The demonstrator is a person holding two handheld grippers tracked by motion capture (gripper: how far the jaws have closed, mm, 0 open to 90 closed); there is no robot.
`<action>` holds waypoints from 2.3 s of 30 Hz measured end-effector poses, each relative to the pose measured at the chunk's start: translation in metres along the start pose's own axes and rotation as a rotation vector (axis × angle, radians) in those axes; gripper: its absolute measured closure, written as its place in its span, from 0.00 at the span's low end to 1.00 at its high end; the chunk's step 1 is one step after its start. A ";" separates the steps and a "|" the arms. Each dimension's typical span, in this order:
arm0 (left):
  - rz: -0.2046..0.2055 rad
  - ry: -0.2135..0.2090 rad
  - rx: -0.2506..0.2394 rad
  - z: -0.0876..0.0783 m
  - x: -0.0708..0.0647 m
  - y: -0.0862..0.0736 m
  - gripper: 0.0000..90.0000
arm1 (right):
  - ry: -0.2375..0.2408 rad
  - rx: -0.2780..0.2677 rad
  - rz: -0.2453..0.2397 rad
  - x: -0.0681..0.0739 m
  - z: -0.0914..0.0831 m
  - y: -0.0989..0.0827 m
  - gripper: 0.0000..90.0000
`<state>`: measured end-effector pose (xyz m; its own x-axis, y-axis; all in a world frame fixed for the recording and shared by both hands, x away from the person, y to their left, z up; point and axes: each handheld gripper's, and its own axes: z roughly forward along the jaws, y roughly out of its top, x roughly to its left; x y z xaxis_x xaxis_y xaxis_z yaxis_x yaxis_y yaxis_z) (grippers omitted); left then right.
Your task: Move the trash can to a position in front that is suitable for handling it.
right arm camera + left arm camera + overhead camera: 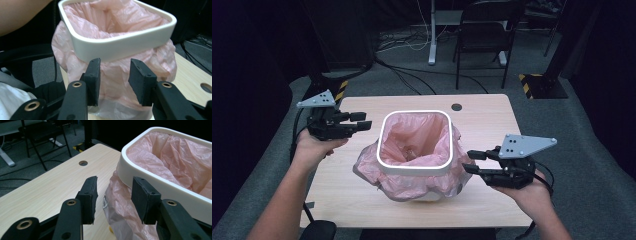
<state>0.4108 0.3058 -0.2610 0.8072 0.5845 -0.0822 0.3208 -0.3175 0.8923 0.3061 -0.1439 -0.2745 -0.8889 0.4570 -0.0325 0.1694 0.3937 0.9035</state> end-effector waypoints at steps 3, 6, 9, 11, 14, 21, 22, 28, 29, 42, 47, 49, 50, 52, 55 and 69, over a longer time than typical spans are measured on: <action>0.000 -0.004 -0.002 0.001 0.000 0.003 0.60 | 0.016 -0.003 -0.008 0.002 0.000 0.005 0.67; 0.001 -0.009 0.005 0.004 0.001 0.006 0.60 | 0.026 -0.002 -0.019 0.004 0.002 0.009 0.67; 0.010 -0.005 0.010 0.006 0.001 0.009 0.60 | 0.035 -0.002 -0.030 0.004 0.004 0.012 0.67; 0.010 -0.008 0.009 0.007 0.001 0.010 0.59 | 0.042 -0.004 -0.036 0.006 0.005 0.014 0.67; 0.011 -0.008 0.010 0.009 0.002 0.011 0.59 | 0.056 -0.005 -0.047 0.008 0.006 0.018 0.66; 0.023 -0.016 0.017 0.015 0.001 0.017 0.58 | 0.086 -0.013 -0.065 0.012 0.011 0.026 0.64; 0.025 -0.017 0.019 0.016 0.001 0.017 0.58 | 0.090 -0.015 -0.068 0.012 0.011 0.027 0.64; 0.031 -0.022 0.026 0.021 0.001 0.020 0.59 | 0.111 -0.012 -0.084 0.018 0.015 0.031 0.63; 0.031 -0.023 0.026 0.021 0.001 0.021 0.59 | 0.114 -0.012 -0.085 0.018 0.016 0.031 0.63; 0.022 -0.023 0.020 0.030 0.001 0.023 0.56 | 0.124 -0.004 -0.105 0.022 0.024 0.033 0.62; 0.010 -0.023 0.007 0.031 0.003 0.024 0.55 | 0.123 -0.006 -0.101 0.021 0.027 0.032 0.61; 0.008 -0.023 0.005 0.031 0.004 0.024 0.54 | 0.125 -0.007 -0.103 0.021 0.029 0.032 0.61; 0.005 -0.024 0.005 0.031 0.005 0.024 0.54 | 0.128 -0.006 -0.105 0.021 0.029 0.032 0.61; 0.003 -0.025 0.002 0.032 0.005 0.024 0.54 | 0.133 -0.004 -0.111 0.022 0.031 0.032 0.62; 0.000 -0.029 -0.001 0.033 0.006 0.025 0.54 | 0.142 -0.003 -0.119 0.023 0.034 0.033 0.64; 0.029 -0.073 0.021 0.042 0.001 0.029 0.61 | 0.187 0.009 -0.129 0.023 0.046 0.037 0.76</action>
<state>0.4417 0.2658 -0.2542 0.8501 0.5189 -0.0898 0.3066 -0.3491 0.8855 0.3116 -0.0821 -0.2619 -0.9667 0.2468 -0.0673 0.0519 0.4468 0.8931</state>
